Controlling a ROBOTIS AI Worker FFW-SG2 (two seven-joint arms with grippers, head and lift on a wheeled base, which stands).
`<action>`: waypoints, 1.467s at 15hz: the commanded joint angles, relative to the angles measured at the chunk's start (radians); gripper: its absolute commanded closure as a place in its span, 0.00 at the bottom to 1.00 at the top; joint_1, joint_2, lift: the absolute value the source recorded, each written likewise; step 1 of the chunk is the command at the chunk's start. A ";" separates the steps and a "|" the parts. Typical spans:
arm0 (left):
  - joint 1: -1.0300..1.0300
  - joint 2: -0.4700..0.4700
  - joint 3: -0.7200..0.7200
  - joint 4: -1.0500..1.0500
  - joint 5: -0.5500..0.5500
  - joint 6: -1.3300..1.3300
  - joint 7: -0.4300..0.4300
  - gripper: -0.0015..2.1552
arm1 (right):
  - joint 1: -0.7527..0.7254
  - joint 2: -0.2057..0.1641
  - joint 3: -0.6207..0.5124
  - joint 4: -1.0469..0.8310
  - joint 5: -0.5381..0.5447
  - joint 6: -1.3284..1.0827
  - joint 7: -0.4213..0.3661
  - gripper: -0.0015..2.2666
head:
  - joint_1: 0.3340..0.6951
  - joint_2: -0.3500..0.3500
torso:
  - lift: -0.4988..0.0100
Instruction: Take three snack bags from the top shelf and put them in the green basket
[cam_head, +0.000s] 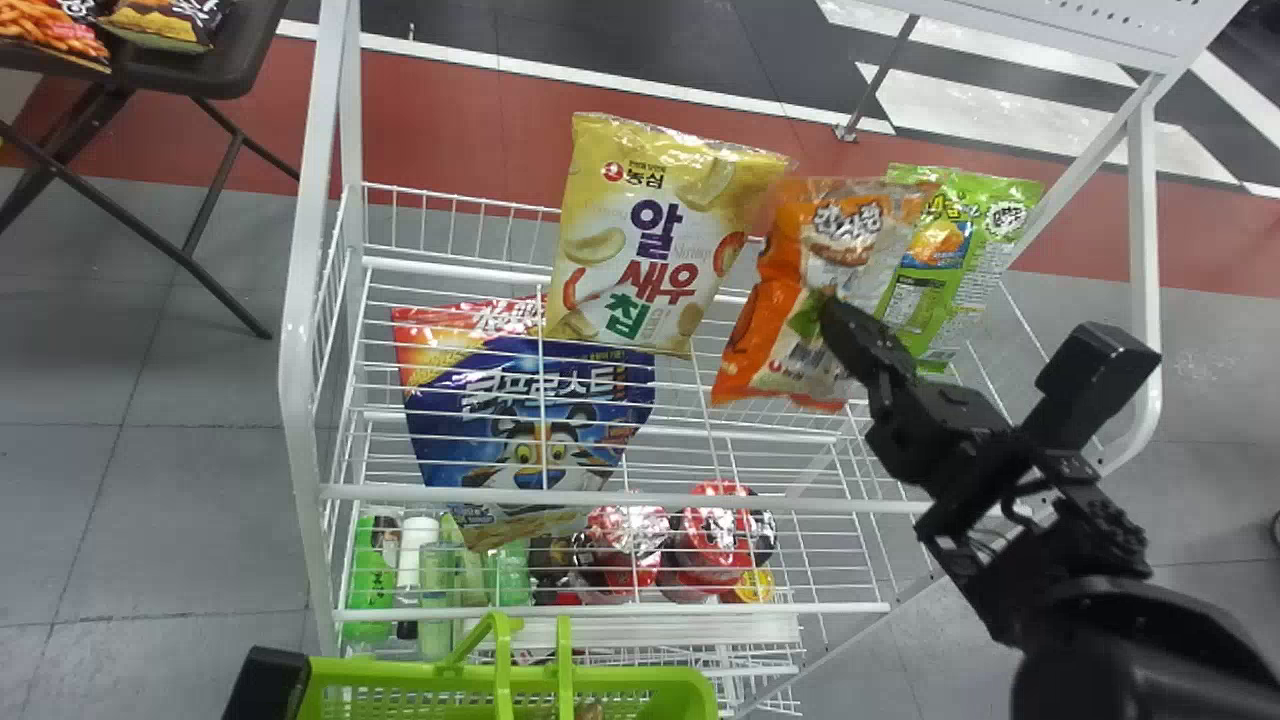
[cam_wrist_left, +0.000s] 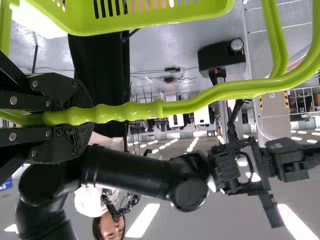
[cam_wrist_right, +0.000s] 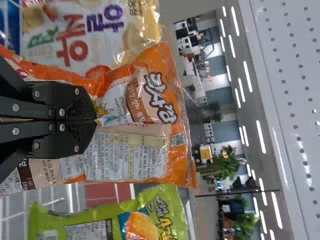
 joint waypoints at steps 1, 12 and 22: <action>-0.001 0.000 0.002 0.000 0.000 0.001 0.000 0.49 | 0.080 0.002 -0.030 -0.126 -0.047 0.167 0.014 0.94 | 1.00 0.00 | 0.92; -0.004 -0.005 -0.009 -0.001 0.000 0.001 0.021 0.49 | 0.241 0.002 -0.218 -0.399 -0.208 0.909 0.244 0.94 | 1.00 0.00 | 0.92; -0.007 -0.006 -0.025 -0.003 -0.003 0.001 0.029 0.49 | 0.347 0.002 0.067 -0.267 -0.052 0.909 0.367 0.94 | 1.00 0.00 | 0.92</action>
